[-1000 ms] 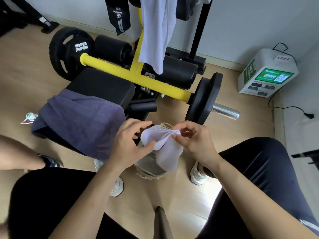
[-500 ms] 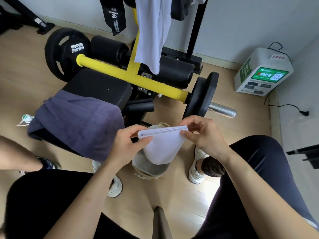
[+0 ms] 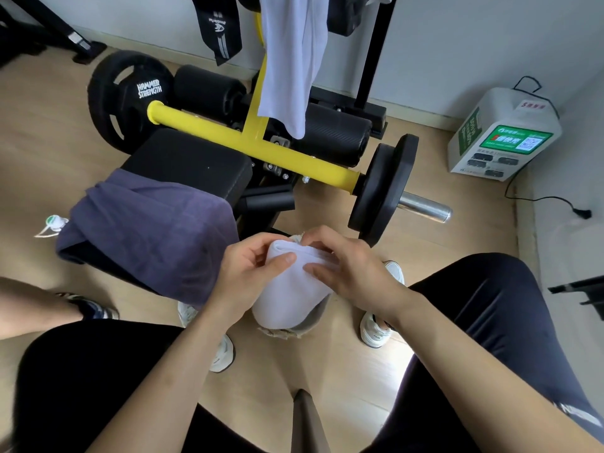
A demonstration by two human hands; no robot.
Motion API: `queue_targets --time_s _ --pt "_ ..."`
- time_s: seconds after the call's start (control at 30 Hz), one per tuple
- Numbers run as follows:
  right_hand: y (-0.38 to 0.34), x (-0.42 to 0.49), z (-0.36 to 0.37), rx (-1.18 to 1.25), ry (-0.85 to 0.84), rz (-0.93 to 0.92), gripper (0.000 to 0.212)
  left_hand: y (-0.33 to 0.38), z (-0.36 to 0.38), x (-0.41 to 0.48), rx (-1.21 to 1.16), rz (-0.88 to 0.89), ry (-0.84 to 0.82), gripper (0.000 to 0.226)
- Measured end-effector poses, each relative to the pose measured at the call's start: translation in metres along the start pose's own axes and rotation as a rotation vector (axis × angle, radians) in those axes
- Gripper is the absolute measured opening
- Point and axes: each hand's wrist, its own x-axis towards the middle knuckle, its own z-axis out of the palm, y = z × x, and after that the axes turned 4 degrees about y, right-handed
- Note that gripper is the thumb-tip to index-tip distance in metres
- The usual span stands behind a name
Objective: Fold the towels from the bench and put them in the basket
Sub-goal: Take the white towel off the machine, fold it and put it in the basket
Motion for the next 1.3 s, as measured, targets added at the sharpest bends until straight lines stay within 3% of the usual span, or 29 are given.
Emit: queue_targets --time_s 0.27,0.5,0.67,0.8,0.97,1.07,1.2,1.3 --pt "0.002 -0.001 0.001 -0.021 -0.071 -0.111 0.02 -0.006 -0.003 0.003 -0.023 -0.017 -0.064 0.022" --pt "-0.007 -0.005 -0.028 0.166 0.082 0.024 0.021 -0.027 0.005 0.006 -0.023 -0.215 -0.142 0.056" --pt "-0.003 -0.006 -0.057 0.237 0.221 0.088 0.022 -0.056 0.024 0.004 0.162 -0.304 -0.219 0.029" --pt "0.01 -0.007 -0.073 0.255 0.357 0.138 0.02 -0.076 0.028 -0.002 0.253 -0.364 -0.248 0.025" --pt "0.042 -0.009 -0.085 0.11 0.455 0.269 0.028 -0.083 0.013 0.003 0.242 -0.482 -0.083 0.015" --pt "0.061 -0.01 -0.086 0.014 0.481 0.359 0.032 -0.081 0.001 0.007 0.101 -0.569 0.036 0.021" --pt "0.073 -0.009 -0.084 -0.086 0.454 0.438 0.034 -0.063 -0.002 0.011 -0.088 -0.555 0.242 0.023" --pt "0.079 -0.009 -0.078 -0.147 0.39 0.458 0.038 -0.049 -0.001 0.017 -0.024 -0.516 0.316 0.024"
